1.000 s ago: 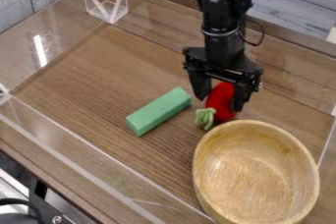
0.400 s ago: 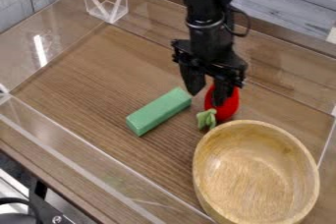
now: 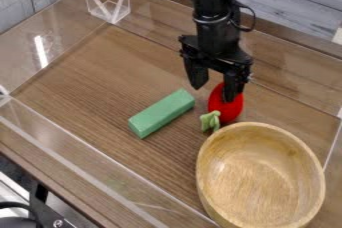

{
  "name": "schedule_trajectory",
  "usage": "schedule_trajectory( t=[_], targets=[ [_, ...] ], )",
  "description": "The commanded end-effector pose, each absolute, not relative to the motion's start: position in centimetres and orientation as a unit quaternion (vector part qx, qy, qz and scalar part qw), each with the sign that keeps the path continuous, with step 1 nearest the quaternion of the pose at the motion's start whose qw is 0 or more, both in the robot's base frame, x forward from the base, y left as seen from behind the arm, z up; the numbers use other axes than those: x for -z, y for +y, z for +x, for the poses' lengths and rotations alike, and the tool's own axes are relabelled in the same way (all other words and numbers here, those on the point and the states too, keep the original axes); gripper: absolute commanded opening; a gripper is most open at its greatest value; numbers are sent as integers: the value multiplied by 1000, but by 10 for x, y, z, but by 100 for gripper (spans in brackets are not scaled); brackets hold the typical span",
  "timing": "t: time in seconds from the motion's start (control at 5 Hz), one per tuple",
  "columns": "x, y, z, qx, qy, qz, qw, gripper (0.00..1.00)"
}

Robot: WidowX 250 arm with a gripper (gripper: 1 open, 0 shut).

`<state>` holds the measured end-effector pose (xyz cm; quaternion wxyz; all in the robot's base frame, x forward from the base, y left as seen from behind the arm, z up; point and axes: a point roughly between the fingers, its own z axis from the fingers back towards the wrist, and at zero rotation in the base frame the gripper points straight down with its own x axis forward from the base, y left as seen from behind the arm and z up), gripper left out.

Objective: Move the red object to the left side of the table

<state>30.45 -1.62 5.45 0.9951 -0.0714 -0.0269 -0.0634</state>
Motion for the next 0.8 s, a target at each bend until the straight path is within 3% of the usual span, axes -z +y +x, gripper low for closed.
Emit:
schedule_trajectory(
  t=[0.0, 0.2, 0.4, 0.6],
  targets=[
    [-55, -30, 316, 18, -53, -67, 996, 100],
    [-42, -43, 317, -25, -53, -64, 996, 100],
    [-48, -43, 312, -10, -52, -65, 996, 0],
    [-64, -39, 311, -16, -60, -68, 996, 0]
  ],
)
